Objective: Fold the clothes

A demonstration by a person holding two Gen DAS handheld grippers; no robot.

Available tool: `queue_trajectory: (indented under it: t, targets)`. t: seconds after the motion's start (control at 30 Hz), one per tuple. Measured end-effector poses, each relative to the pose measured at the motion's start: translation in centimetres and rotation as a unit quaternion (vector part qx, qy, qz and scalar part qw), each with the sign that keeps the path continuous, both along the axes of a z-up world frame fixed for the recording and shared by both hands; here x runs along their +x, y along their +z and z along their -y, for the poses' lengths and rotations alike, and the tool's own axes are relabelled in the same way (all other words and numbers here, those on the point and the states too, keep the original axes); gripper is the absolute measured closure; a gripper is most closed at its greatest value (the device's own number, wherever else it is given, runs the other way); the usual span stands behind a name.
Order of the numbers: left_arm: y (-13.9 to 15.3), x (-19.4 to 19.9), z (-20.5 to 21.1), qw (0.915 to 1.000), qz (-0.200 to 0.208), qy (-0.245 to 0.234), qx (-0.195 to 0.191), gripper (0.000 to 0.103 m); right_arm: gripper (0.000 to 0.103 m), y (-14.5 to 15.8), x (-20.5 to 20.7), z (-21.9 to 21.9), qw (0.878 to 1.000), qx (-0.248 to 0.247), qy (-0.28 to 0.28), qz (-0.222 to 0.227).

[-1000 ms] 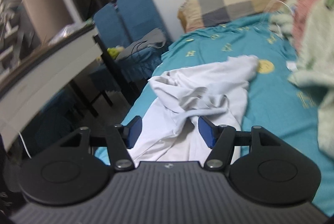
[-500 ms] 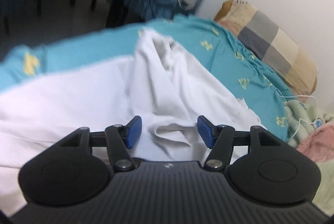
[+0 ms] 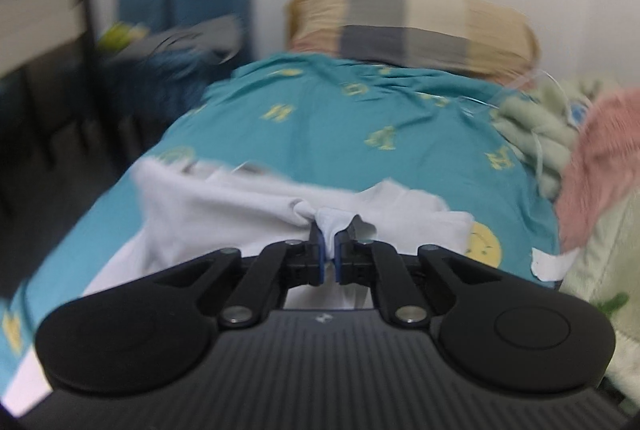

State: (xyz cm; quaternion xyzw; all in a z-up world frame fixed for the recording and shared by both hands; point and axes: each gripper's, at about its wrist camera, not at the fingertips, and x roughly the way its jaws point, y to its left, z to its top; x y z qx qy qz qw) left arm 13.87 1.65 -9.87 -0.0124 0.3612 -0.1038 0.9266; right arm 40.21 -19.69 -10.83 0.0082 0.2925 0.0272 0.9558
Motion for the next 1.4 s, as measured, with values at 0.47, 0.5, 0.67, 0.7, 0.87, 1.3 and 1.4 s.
queue_trajectory:
  t: [0.47, 0.5, 0.67, 0.7, 0.87, 1.3, 1.4]
  targets:
    - [-3.3, 1.7, 0.3, 0.9988, -0.029, 0.014, 0.037, 0.022, 0.093, -6.7, 6.2, 4.6, 0.992, 0.102, -0.062, -0.035]
    - [-3.4, 1.8, 0.4, 0.9987, -0.030, 0.014, 0.039, 0.022, 0.092, -6.5, 6.0, 4.8, 0.991, 0.112, -0.060, -0.037]
    - [-3.1, 1.7, 0.6, 0.9986, -0.031, 0.018, 0.038, 0.022, 0.048, -4.0, 2.3, 4.9, 0.992, 0.111, -0.044, -0.034]
    - [-3.0, 1.6, 0.6, 0.9987, -0.029, 0.019, 0.037, 0.022, 0.040, -3.3, 1.0, 4.9, 0.992, 0.114, -0.041, -0.028]
    - [-2.1, 0.8, 0.7, 0.9988, -0.014, 0.021, 0.042, 0.022, 0.040, 0.4, -7.6, 4.2, 0.989, 0.142, -0.016, -0.025]
    - [-1.4, -1.7, 0.4, 0.9982, -0.026, 0.026, 0.046, 0.022, 0.039, 4.7, -31.2, 1.9, 0.979, 0.198, -0.015, -0.045]
    - [-2.0, -1.3, -0.6, 0.9970, -0.060, 0.033, 0.036, 0.022, 0.039, 4.6, -30.8, 2.3, 0.978, 0.202, -0.020, -0.041]
